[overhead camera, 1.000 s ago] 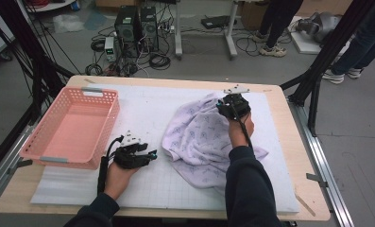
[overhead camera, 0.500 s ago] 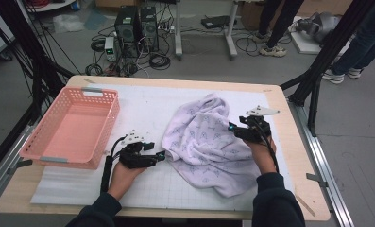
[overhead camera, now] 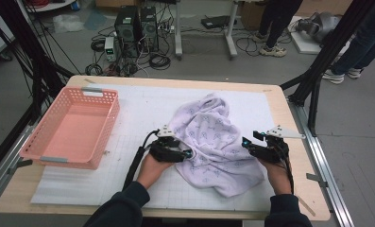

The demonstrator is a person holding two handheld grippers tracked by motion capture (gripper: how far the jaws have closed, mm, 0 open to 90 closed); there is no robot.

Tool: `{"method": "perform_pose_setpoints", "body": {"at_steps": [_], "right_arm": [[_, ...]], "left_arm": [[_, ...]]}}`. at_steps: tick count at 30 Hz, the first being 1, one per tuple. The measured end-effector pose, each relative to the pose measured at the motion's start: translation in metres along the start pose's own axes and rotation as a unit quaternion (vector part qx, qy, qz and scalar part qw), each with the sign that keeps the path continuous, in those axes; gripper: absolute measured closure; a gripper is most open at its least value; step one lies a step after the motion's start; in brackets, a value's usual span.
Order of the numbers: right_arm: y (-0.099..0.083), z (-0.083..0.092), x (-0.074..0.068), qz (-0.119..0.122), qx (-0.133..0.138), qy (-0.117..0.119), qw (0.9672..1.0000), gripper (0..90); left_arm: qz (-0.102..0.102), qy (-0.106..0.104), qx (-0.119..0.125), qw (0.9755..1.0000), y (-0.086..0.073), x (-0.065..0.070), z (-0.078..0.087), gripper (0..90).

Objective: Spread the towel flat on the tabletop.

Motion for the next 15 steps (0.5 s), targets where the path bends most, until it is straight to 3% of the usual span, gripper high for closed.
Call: {"method": "perform_pose_setpoints", "body": {"at_steps": [4,7,8,9,11,12,13,14,15], "right_arm": [[-0.002,-0.003,0.000,0.000,-0.003,0.001,1.0000,42.2],[-0.003,-0.004,-0.002,0.001,-0.005,0.002,1.0000,42.2],[-0.003,-0.004,-0.002,0.002,-0.005,0.001,1.0000,42.2],[-0.004,-0.004,-0.002,0.001,-0.005,0.002,1.0000,42.2],[-0.004,-0.003,-0.001,0.001,-0.005,-0.003,1.0000,42.2],[-0.004,-0.002,0.000,0.001,-0.006,-0.003,1.0000,42.3],[-0.004,-0.002,0.000,0.001,-0.005,-0.003,1.0000,42.2],[-0.004,-0.002,0.000,0.001,-0.005,-0.003,1.0000,42.2],[-0.004,-0.001,0.001,0.001,-0.002,-0.007,1.0000,42.3]], "left_arm": [[-0.014,0.013,-0.011,0.9998,0.006,0.004,-0.015,36.7],[-0.045,0.000,-0.010,0.9989,0.007,0.006,-0.013,73.6],[-0.064,0.004,-0.011,0.9979,0.007,0.005,-0.012,77.6],[-0.067,0.009,-0.007,0.9977,0.008,0.003,-0.010,79.1],[-0.032,0.053,0.024,0.9978,0.014,-0.020,0.003,79.9],[-0.020,0.073,0.036,0.9965,0.016,-0.030,0.010,80.3],[-0.020,0.073,0.036,0.9965,0.016,-0.030,0.010,80.3],[-0.010,0.091,0.047,0.9947,0.018,-0.041,0.017,80.3],[0.006,0.127,0.069,0.9895,0.021,-0.062,0.034,80.4]]}}
Point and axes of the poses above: each handheld gripper's, and its own axes: z roughly backward along the jaws, y roughly out of its top, x roughly to its right, the point moved 2 cm from there along -z, roughly forward along the jaws, and after that the axes turned 9 degrees about x, right-handed, at the moved point
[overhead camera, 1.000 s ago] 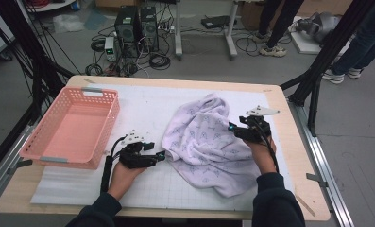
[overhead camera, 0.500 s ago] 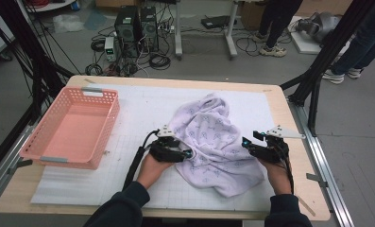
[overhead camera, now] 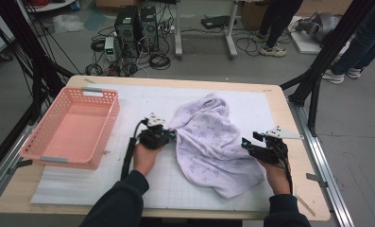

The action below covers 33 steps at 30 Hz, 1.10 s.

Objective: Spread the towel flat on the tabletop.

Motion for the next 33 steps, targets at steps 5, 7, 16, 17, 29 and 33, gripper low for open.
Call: {"method": "perform_pose_setpoints", "body": {"at_steps": [5,7,16,17,29,33], "right_arm": [[-0.001,-0.002,0.001,0.011,-0.008,-0.024,0.9996,43.1],[-0.002,-0.003,0.001,0.008,-0.014,-0.022,0.9996,43.4],[-0.014,-0.023,-0.007,0.024,-0.075,-0.008,0.9968,47.4],[-0.014,-0.023,-0.007,0.024,-0.075,-0.008,0.9968,47.6],[-0.009,-0.047,-0.057,0.040,-0.079,0.132,0.9873,48.8],[-0.020,-0.061,-0.068,0.061,-0.135,0.141,0.9789,59.2]], "left_arm": [[0.015,0.058,0.017,0.9980,0.006,-0.038,0.016,81.4],[0.024,0.085,0.021,0.9959,0.009,-0.057,0.021,81.3],[0.050,0.049,0.031,0.9971,0.007,-0.049,0.026,47.8],[0.044,0.043,0.029,0.9977,0.006,-0.046,0.027,47.8],[0.014,0.004,0.028,0.9995,-0.003,-0.032,0.037,42.5],[0.017,-0.012,0.026,0.9994,-0.007,-0.030,0.040,42.5]]}}
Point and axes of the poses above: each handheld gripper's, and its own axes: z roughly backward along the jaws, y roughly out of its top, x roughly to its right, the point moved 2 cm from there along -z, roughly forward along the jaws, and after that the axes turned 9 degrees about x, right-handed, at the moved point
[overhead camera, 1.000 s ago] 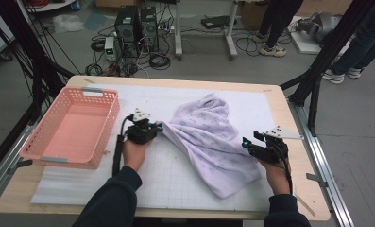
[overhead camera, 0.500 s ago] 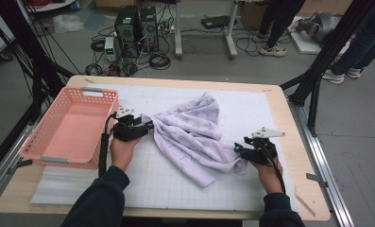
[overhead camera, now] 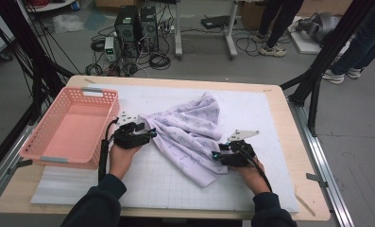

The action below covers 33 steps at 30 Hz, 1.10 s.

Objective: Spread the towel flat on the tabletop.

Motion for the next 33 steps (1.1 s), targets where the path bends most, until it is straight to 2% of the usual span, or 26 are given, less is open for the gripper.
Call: {"method": "perform_pose_setpoints", "body": {"at_steps": [1,2,3,5,8,9,10,11,13,14,15,16,17,18,19,20,21,22,23,25,26,28,30,31,32,33], "right_arm": [[0.000,-0.002,0.000,0.015,-0.005,-0.006,0.9999,79.6],[0.000,-0.002,0.000,0.015,-0.005,-0.006,0.9999,79.6],[0.004,0.005,0.003,0.019,0.012,-0.014,0.9996,83.9],[0.007,0.009,0.010,0.022,0.029,-0.043,0.9984,84.5],[0.009,0.012,0.022,-0.005,0.038,-0.094,0.9949,84.4],[0.010,0.012,0.027,-0.017,0.045,-0.107,0.9931,83.7],[0.010,0.012,0.027,-0.017,0.045,-0.107,0.9931,83.7],[0.012,0.012,0.036,-0.037,0.050,-0.123,0.9905,82.7],[0.013,0.012,0.038,-0.036,0.047,-0.134,0.9892,83.0],[0.017,0.010,0.043,-0.028,0.038,-0.160,0.9860,83.4],[0.017,0.010,0.043,-0.028,0.038,-0.160,0.9860,83.4],[0.021,0.011,0.050,-0.023,0.039,-0.190,0.9807,81.7],[0.021,0.011,0.050,-0.023,0.039,-0.190,0.9807,81.7],[0.023,0.012,0.060,-0.022,0.032,-0.237,0.9706,82.2],[0.022,0.012,0.066,-0.025,0.028,-0.257,0.9656,83.0],[0.022,0.012,0.066,-0.025,0.028,-0.257,0.9656,83.0],[0.018,0.014,0.077,-0.052,0.030,-0.293,0.9543,83.3],[0.018,0.014,0.077,-0.052,0.030,-0.293,0.9543,83.3],[0.013,0.017,0.085,-0.075,0.034,-0.304,0.9492,79.8],[0.010,0.019,0.089,-0.096,0.038,-0.295,0.9498,71.0],[0.009,0.021,0.087,-0.095,0.043,-0.294,0.9502,68.4],[0.009,0.030,0.084,-0.090,0.065,-0.278,0.9542,64.3],[0.009,0.042,0.077,-0.078,0.080,-0.275,0.9550,63.7],[0.009,0.048,0.074,-0.076,0.091,-0.266,0.9568,63.6],[0.008,0.053,0.070,-0.070,0.095,-0.260,0.9584,63.6],[0.007,0.059,0.067,-0.061,0.097,-0.258,0.9592,63.5]], "left_arm": [[-0.002,-0.002,-0.001,1.0000,-0.001,0.001,0.001,42.2],[-0.005,-0.007,-0.005,0.9999,-0.002,0.002,0.002,42.2],[-0.008,-0.012,-0.013,0.9998,-0.002,0.003,0.002,40.2],[-0.016,-0.021,-0.012,0.9996,-0.004,0.006,0.006,40.2],[-0.018,-0.026,-0.010,0.9994,-0.007,0.007,0.008,40.6],[-0.018,-0.028,-0.009,0.9994,-0.009,0.008,0.008,40.6],[-0.016,-0.031,-0.010,0.9993,-0.011,0.008,0.009,40.6],[-0.013,-0.033,-0.016,0.9992,-0.012,0.008,0.010,39.9],[-0.011,-0.038,-0.016,0.9991,-0.012,0.008,0.010,39.6],[-0.012,-0.042,-0.012,0.9990,-0.011,0.009,0.012,39.7],[-0.012,-0.042,-0.012,0.9990,-0.011,0.009,0.012,39.8],[-0.013,-0.045,-0.013,0.9988,-0.011,0.010,0.012,39.7],[-0.014,-0.046,-0.016,0.9987,-0.012,0.012,0.011,39.7],[-0.017,-0.055,-0.015,0.9982,-0.014,0.016,0.011,39.4],[-0.017,-0.055,-0.015,0.9982,-0.014,0.016,0.011,39.7],[-0.014,-0.059,-0.016,0.9980,-0.015,0.019,0.011,39.7],[-0.016,-0.066,-0.023,0.9974,-0.016,0.022,0.009,39.4],[-0.019,-0.072,-0.026,0.9969,-0.017,0.025,0.009,39.4],[-0.019,-0.083,-0.024,0.9961,-0.018,0.031,0.009,39.5],[-0.020,-0.096,-0.030,0.9947,-0.020,0.036,0.007,39.5],[-0.020,-0.096,-0.030,0.9947,-0.020,0.036,0.007,39.5],[-0.027,-0.109,-0.039,0.9929,-0.022,0.041,0.005,40.1],[-0.030,-0.120,-0.047,0.9911,-0.025,0.046,0.003,41.5],[-0.032,-0.127,-0.052,0.9900,-0.026,0.049,0.002,42.9],[-0.035,-0.135,-0.056,0.9887,-0.028,0.052,0.001,46.1],[-0.045,-0.157,-0.062,0.9846,-0.030,0.060,-0.002,51.2]]}}
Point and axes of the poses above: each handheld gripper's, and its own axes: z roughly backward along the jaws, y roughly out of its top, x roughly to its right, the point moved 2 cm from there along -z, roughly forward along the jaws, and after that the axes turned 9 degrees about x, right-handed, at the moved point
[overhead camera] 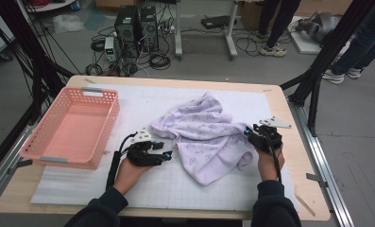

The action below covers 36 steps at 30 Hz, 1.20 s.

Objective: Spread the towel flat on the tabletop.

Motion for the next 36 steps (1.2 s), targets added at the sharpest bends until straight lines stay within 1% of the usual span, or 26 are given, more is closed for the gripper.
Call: {"method": "perform_pose_setpoints", "body": {"at_steps": [1,2,4,5,6,7,8,9,10,12,14,15,19,21,22,23,25,27,28,29,31,32,33,34,35,36], "right_arm": [[-0.001,0.006,-0.001,0.003,0.003,0.007,1.0000,63.5],[-0.003,0.010,-0.001,0.008,0.005,0.014,0.9999,63.3],[-0.008,0.017,-0.002,0.007,0.007,0.021,0.9997,63.1],[-0.010,0.020,-0.003,0.007,0.008,0.024,0.9997,63.0],[-0.010,0.020,-0.003,0.007,0.008,0.024,0.9997,63.0],[-0.013,0.021,-0.004,0.009,0.007,0.025,0.9996,63.0],[-0.014,0.023,-0.005,0.009,0.006,0.028,0.9995,62.9],[-0.014,0.023,-0.005,0.007,0.009,0.031,0.9995,62.7],[-0.014,0.023,-0.005,0.007,0.009,0.031,0.9995,62.7],[-0.014,0.024,-0.005,0.011,0.011,0.029,0.9995,62.4],[-0.014,0.023,-0.006,0.006,0.011,0.032,0.9994,62.2],[-0.015,0.023,-0.007,0.009,0.009,0.035,0.9993,62.1],[-0.015,0.023,-0.007,0.010,0.009,0.039,0.9992,62.2],[-0.016,0.023,-0.006,0.007,0.008,0.040,0.9991,62.2],[-0.016,0.023,-0.006,0.009,0.008,0.040,0.9991,62.1],[-0.016,0.023,-0.006,0.008,0.008,0.040,0.9991,62.2],[-0.016,0.024,-0.005,0.007,0.008,0.040,0.9991,62.1],[-0.017,0.025,-0.004,0.005,0.008,0.040,0.9992,62.1],[-0.017,0.024,-0.004,0.005,0.007,0.040,0.9992,62.2],[-0.018,0.024,-0.005,0.004,0.005,0.042,0.9991,62.2],[-0.018,0.023,-0.005,0.005,0.001,0.042,0.9991,62.2],[-0.019,0.021,-0.007,0.006,-0.008,0.049,0.9988,62.2],[-0.020,0.019,-0.010,0.007,-0.012,0.058,0.9982,62.1],[-0.021,0.017,-0.013,0.009,-0.019,0.072,0.9972,61.6],[-0.022,0.015,-0.017,0.015,-0.025,0.085,0.9959,60.5],[-0.022,0.015,-0.017,0.015,-0.025,0.085,0.9959,60.5]], "left_arm": [[0.000,0.000,0.000,1.0000,0.000,0.000,0.000,57.1],[-0.011,-0.012,-0.007,0.9998,-0.001,0.004,-0.003,62.1],[-0.023,-0.025,-0.022,0.9992,-0.002,0.012,-0.010,62.3],[-0.030,-0.033,-0.033,0.9985,-0.003,0.019,-0.018,61.5],[-0.030,-0.033,-0.033,0.9985,-0.003,0.019,-0.018,60.6],[-0.037,-0.033,-0.043,0.9978,-0.003,0.023,-0.023,60.6],[-0.054,-0.030,-0.062,0.9962,-0.005,0.030,-0.033,57.9],[-0.054,-0.030,-0.062,0.9962,-0.005,0.030,-0.033,57.8],[-0.065,-0.025,-0.062,0.9957,-0.003,0.034,-0.036,57.8],[-0.070,-0.030,-0.066,0.9949,0.000,0.039,-0.045,58.7],[-0.098,-0.020,-0.073,0.9924,0.002,0.046,-0.054,58.9],[-0.105,-0.018,-0.076,0.9914,0.004,0.049,-0.058,57.4],[-0.118,-0.024,-0.076,0.9898,0.006,0.064,-0.073,57.1],[-0.123,-0.043,-0.072,0.9888,0.005,0.070,-0.076,77.4],[-0.139,-0.053,-0.075,0.9860,0.005,0.073,-0.075,84.8],[-0.139,-0.053,-0.075,0.9860,0.005,0.073,-0.075,85.8],[-0.122,-0.049,-0.075,0.9884,0.007,0.068,-0.071,86.6],[-0.100,-0.039,-0.065,0.9920,0.009,0.056,-0.062,86.8],[-0.064,-0.028,-0.045,0.9965,0.012,0.039,-0.046,86.7],[-0.064,-0.028,-0.045,0.9965,0.012,0.039,-0.046,86.7],[-0.037,-0.012,-0.023,0.9990,0.016,0.020,-0.026,86.7],[-0.018,-0.005,-0.010,0.9998,0.017,0.010,-0.016,86.7],[0.002,0.009,0.014,0.9999,0.018,-0.007,0.006,86.8],[0.002,0.009,0.014,0.9999,0.018,-0.007,0.006,90.0],[0.007,0.021,0.025,0.9995,0.018,-0.014,0.016,89.7],[0.018,0.029,0.035,0.9988,0.017,-0.021,0.027,89.7]]}}
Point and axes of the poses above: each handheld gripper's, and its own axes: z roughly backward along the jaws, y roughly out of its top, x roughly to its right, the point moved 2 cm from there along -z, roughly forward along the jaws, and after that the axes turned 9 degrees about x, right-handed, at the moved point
